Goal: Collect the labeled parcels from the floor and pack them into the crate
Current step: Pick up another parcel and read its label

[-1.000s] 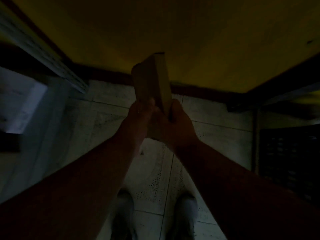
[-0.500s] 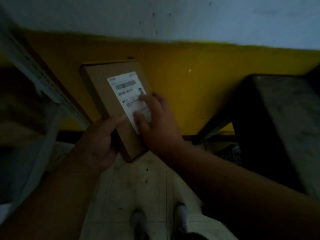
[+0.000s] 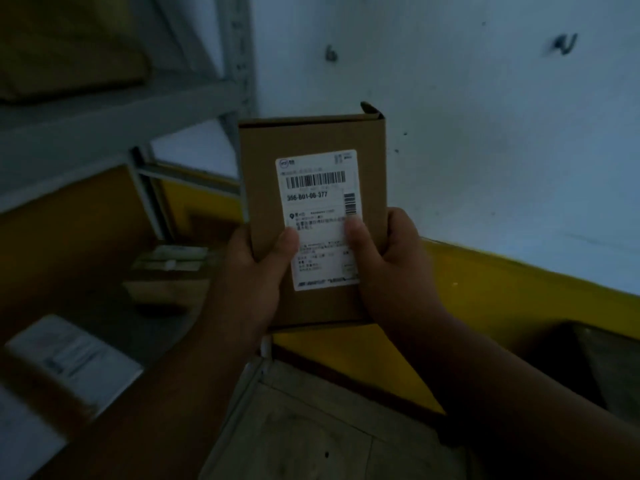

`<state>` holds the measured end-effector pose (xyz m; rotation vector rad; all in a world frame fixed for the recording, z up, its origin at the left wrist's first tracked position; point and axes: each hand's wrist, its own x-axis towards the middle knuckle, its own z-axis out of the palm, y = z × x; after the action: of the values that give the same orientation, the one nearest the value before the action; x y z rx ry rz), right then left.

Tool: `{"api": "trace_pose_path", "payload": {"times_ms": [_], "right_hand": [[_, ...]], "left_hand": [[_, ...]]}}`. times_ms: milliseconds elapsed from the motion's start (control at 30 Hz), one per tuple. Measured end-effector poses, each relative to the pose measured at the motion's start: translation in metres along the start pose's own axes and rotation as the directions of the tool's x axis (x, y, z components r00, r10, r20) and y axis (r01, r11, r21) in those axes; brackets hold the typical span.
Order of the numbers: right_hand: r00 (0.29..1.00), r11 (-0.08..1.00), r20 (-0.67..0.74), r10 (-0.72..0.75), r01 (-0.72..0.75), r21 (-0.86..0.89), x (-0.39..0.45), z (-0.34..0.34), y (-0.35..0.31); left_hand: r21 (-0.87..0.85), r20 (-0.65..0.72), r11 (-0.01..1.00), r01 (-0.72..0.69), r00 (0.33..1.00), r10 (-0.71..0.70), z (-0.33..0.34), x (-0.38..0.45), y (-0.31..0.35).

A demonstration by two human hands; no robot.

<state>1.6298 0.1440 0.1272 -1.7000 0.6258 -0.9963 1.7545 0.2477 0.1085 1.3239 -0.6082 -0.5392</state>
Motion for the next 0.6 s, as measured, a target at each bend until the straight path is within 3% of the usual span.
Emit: {"api": "trace_pose_path", "payload": {"times_ms": [233, 467, 600], "right_hand": [[0.973, 0.995, 0.21, -0.091, 0.078, 0.066, -0.027, -0.003, -0.004], [0.901, 0.982, 0.427, -0.07, -0.012, 0.187, -0.093, -0.007, -0.004], [0.844, 0.981, 0.522, -0.124, 0.024, 0.194, -0.145, 0.003, -0.022]], "left_hand": [[0.095, -0.31, 0.995, -0.027, 0.949, 0.056, 0.004, -0.076, 0.012], [0.127, -0.549, 0.991, 0.047, 0.835, 0.031, 0.014, -0.186, 0.015], [0.099, -0.67, 0.994, 0.051, 0.742, 0.029, 0.001, -0.256, 0.027]]}}
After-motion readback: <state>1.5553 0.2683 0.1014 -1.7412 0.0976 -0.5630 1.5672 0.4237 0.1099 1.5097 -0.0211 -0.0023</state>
